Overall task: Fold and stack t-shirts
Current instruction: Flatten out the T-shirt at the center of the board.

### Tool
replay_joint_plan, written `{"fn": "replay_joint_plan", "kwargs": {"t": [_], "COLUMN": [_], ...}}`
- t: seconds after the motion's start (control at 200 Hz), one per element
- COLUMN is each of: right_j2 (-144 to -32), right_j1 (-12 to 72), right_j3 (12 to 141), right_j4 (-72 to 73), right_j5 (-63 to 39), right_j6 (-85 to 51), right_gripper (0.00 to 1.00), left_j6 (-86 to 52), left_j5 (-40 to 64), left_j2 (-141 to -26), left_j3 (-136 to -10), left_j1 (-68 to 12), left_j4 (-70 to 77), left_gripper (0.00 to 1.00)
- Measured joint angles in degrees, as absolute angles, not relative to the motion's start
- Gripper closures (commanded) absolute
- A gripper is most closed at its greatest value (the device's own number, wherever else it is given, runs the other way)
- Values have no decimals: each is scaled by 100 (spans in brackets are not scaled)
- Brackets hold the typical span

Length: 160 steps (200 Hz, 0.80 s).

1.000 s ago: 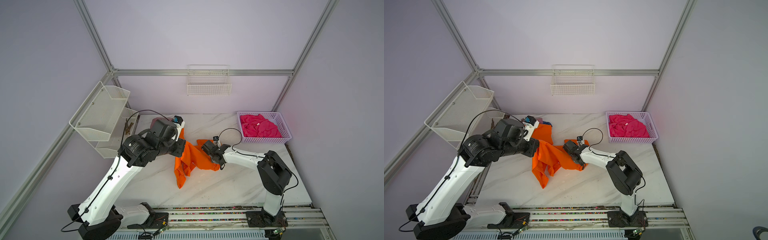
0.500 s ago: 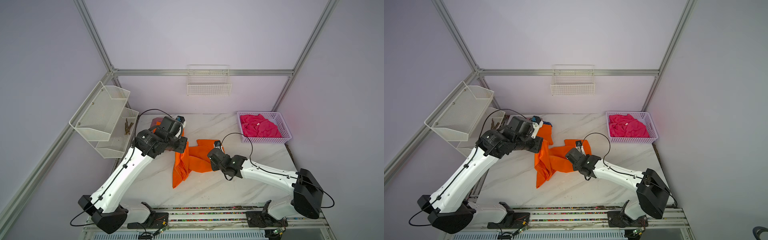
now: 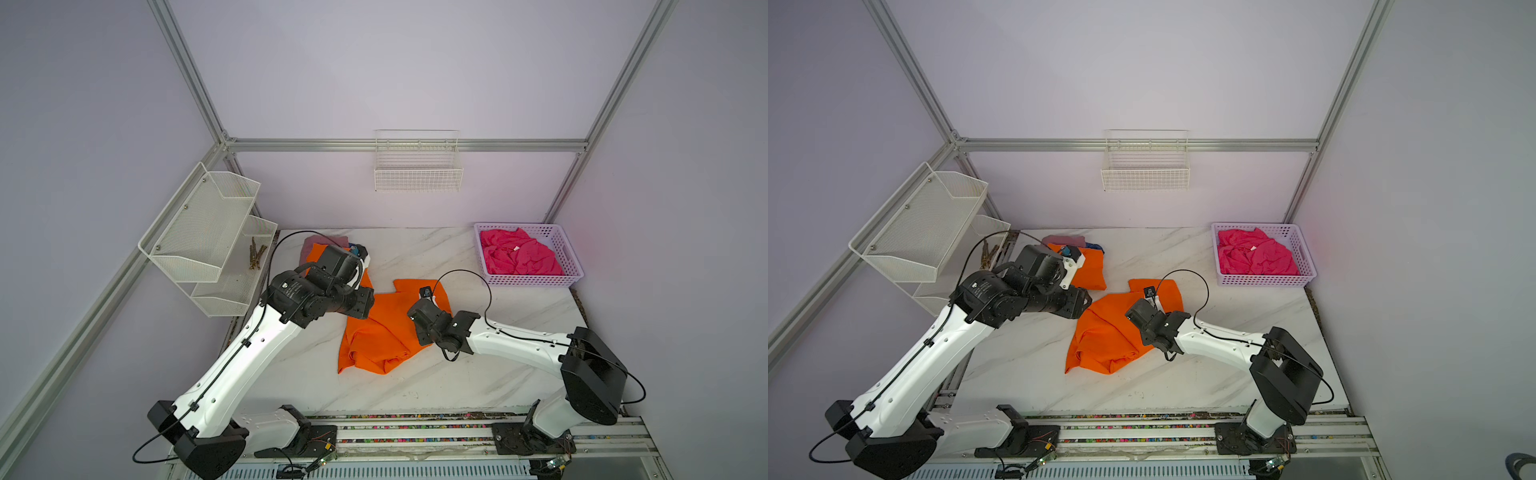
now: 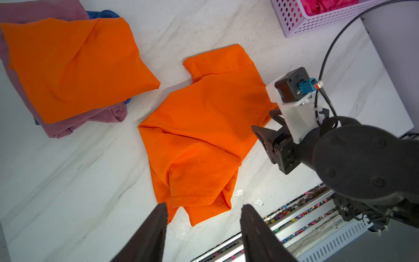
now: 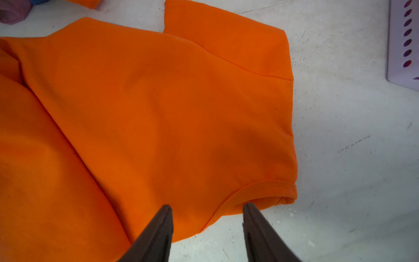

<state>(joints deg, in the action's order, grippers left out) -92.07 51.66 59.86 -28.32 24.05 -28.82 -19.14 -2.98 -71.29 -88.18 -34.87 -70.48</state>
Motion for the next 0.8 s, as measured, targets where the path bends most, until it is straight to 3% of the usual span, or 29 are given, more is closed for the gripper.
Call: {"fn": "replay_joint_plan", "kwargs": {"t": [0.235, 0.485, 0.72, 0.8], "right_j2": [-9564, -9651, -9653, -9655], "right_j1": [5166, 5166, 5166, 5166], "right_j3": [6088, 6265, 6270, 6272], "right_j4": [-2626, -2582, -2574, -2576], "right_j5": [2145, 2080, 2069, 2069], "right_j6": [-2792, -2676, -2648, -2646], "right_gripper": [45, 44, 45, 45], "left_j6": [-2314, -2502, -2596, -2600], "left_j5": [-379, -12, 226, 266], "left_j2": [-7269, -7570, -7911, -7931], "left_j3": [-8359, -6838, -6364, -6289], "left_j1": [-3476, -3476, -3476, -3476], "left_j4": [-7531, -6884, -6171, -5920], "left_gripper": [74, 81, 65, 64]}}
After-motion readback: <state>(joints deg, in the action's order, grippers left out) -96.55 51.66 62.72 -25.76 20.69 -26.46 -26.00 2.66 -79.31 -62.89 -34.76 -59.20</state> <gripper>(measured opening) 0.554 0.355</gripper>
